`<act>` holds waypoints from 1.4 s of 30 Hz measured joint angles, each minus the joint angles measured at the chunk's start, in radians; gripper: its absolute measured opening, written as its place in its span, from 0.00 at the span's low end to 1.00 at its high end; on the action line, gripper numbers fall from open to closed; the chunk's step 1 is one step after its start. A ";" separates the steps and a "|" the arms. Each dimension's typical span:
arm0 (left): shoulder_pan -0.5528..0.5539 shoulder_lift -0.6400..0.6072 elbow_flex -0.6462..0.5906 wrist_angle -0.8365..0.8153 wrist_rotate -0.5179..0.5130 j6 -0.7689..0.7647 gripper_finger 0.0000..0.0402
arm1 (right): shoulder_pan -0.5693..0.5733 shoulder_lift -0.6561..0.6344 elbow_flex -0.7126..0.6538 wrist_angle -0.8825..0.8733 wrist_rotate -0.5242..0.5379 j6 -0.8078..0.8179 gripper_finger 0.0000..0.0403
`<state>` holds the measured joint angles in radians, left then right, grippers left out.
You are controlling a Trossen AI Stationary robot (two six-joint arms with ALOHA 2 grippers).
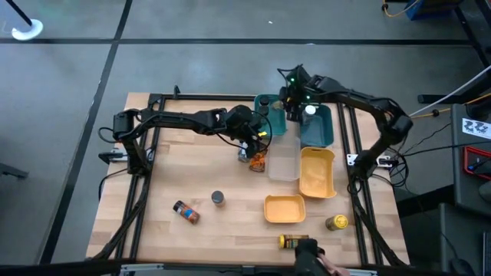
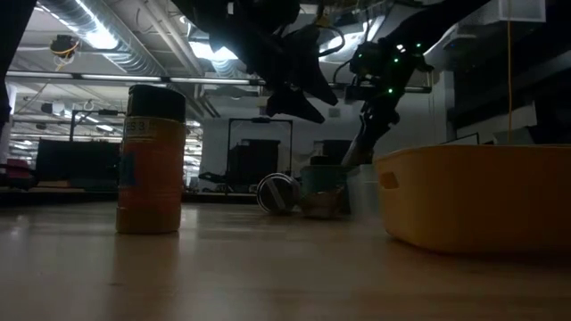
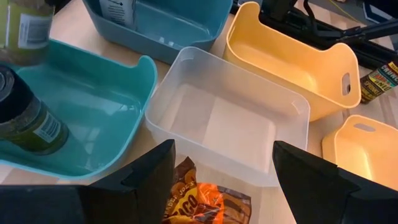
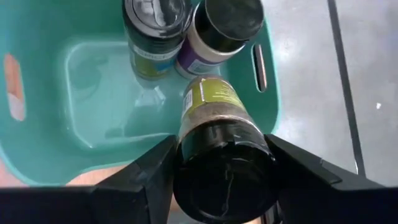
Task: Sort spices by type
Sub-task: Put the green seasoning into the green bin
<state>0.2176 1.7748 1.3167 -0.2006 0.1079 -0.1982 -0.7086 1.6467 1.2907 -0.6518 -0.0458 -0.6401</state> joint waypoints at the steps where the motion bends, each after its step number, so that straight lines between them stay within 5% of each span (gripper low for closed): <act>1: 0.000 0.000 0.000 0.000 0.000 0.000 0.63 | 0.000 0.012 0.004 -0.001 -0.005 -0.011 0.55; 42: -0.001 0.001 0.000 0.001 0.000 0.004 0.63 | 0.001 0.105 0.007 0.023 -0.018 -0.046 0.55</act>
<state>0.2169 1.7756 1.3163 -0.1991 0.1078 -0.1940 -0.7074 1.7519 1.2972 -0.6289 -0.0635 -0.6865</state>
